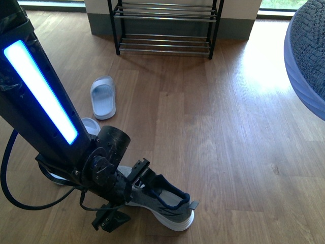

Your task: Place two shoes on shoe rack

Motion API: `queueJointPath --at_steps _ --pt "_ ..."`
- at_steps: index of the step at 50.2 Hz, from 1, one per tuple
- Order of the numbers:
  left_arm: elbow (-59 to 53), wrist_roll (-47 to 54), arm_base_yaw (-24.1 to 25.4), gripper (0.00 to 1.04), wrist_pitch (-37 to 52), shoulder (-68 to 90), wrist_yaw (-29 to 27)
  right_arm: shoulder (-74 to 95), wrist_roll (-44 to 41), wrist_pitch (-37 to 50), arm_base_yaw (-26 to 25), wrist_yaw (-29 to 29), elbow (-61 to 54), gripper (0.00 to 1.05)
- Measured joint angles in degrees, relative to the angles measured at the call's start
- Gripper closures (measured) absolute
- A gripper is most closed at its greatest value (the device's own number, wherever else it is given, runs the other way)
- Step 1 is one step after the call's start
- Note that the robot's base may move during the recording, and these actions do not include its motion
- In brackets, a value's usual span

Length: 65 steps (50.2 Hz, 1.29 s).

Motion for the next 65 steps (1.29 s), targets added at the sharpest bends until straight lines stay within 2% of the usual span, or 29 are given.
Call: queueJointPath --at_steps 5,14,24,29,38,50,58,65 --pt "0.55 1.31 0.15 0.31 -1.40 0.76 -1.01 0.02 0.00 0.00 0.00 0.00 0.00 1.03" --pt "0.15 4.52 0.20 0.68 1.75 0.87 -1.11 0.02 0.00 0.00 0.00 0.00 0.00 1.03" --pt "-0.22 6.43 0.15 1.04 2.75 0.46 -1.16 0.00 0.00 0.00 0.00 0.00 0.00 1.03" --pt "-0.87 7.72 0.15 1.03 2.36 -0.35 -2.38 0.02 0.00 0.00 0.00 0.00 0.00 1.03" --pt "-5.22 14.49 1.31 1.03 -1.11 -6.10 -8.72 0.02 0.00 0.00 0.00 0.00 0.00 1.03" --pt "-20.28 34.40 8.35 1.03 -2.23 -32.06 -17.51 0.00 0.00 0.00 0.00 -0.02 0.00 1.03" --pt "-32.41 46.25 12.94 1.03 -2.01 -53.27 -26.71 0.02 0.00 0.00 0.00 0.00 0.00 1.03" --pt "-41.70 53.72 14.67 1.03 -3.17 -71.91 -34.14 0.00 0.00 0.00 0.00 0.00 0.00 1.03"
